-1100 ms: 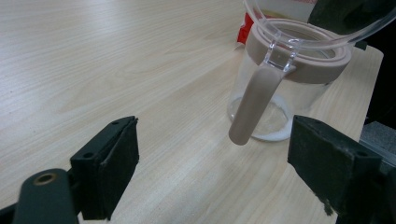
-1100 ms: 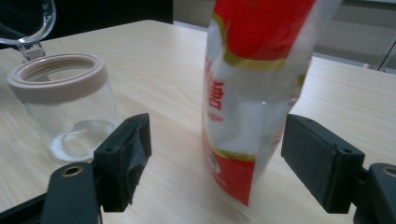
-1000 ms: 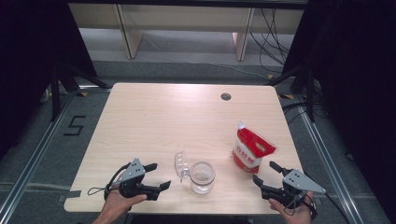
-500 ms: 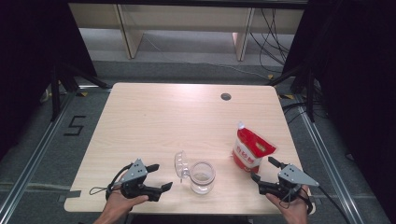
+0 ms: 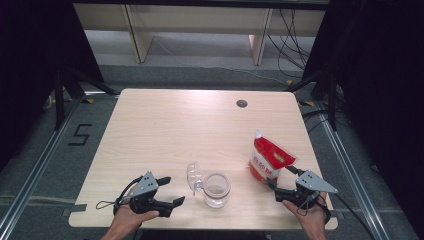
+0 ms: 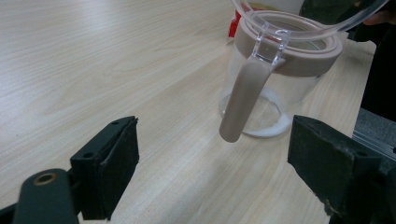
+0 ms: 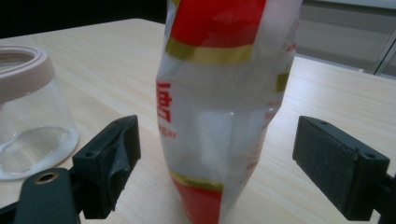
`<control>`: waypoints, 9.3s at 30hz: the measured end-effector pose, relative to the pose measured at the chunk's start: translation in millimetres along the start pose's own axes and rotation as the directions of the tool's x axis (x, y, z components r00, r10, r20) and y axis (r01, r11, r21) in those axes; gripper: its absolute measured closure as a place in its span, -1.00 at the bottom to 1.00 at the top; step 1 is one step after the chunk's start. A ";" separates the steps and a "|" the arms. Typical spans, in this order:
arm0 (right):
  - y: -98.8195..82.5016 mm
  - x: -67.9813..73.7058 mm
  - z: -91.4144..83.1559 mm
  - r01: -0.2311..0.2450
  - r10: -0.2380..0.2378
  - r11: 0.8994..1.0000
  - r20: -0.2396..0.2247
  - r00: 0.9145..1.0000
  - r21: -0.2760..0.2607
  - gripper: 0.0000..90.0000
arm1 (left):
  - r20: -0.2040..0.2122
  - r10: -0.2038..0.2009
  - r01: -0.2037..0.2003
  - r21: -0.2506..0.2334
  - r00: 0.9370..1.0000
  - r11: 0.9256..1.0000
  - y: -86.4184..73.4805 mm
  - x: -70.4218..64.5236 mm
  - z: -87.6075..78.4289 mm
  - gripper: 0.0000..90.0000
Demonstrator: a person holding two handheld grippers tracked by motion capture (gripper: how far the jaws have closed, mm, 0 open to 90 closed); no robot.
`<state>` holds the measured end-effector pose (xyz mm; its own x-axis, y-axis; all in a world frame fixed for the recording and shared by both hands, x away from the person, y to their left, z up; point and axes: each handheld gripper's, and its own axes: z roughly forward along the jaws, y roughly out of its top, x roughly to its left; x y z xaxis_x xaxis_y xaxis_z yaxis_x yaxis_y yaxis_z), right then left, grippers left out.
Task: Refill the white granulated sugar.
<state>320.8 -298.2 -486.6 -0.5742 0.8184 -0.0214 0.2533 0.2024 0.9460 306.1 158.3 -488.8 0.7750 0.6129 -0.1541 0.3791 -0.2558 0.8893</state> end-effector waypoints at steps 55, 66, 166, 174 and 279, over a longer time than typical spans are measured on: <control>-7.2 -4.9 45.2 0.052 -0.058 0.991 -0.043 0.997 -0.122 -0.60 | -0.005 -0.012 0.012 0.003 1.000 1.000 -1.4 -0.4 0.6 -0.64; -10.1 -3.4 50.4 0.004 -0.013 0.992 -0.068 0.998 -0.123 -0.57 | 0.003 -0.008 0.008 0.001 1.000 1.000 -1.2 0.0 0.2 -0.64; 29.3 48.7 -6.6 0.665 -0.662 0.747 0.061 0.747 -0.027 -0.08 | -0.011 0.014 -0.014 0.014 1.000 1.000 -1.4 2.4 -1.3 -0.63; 30.1 52.1 -6.8 0.699 -0.699 0.715 0.039 0.714 -0.005 -0.08 | -0.027 0.016 -0.015 0.016 1.000 1.000 -1.3 5.3 -2.1 -0.63; 37.5 98.4 2.7 0.959 -0.991 -0.097 0.067 -0.119 0.267 0.00 | -0.011 0.029 -0.028 0.041 1.000 0.999 -3.3 0.7 2.7 -0.63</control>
<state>275.8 -208.7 -454.1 -0.1305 -0.2619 -0.9562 -0.3668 0.9088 -0.1989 306.7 157.6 -493.0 0.7798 0.6136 -0.1238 0.3775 -0.3031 0.8750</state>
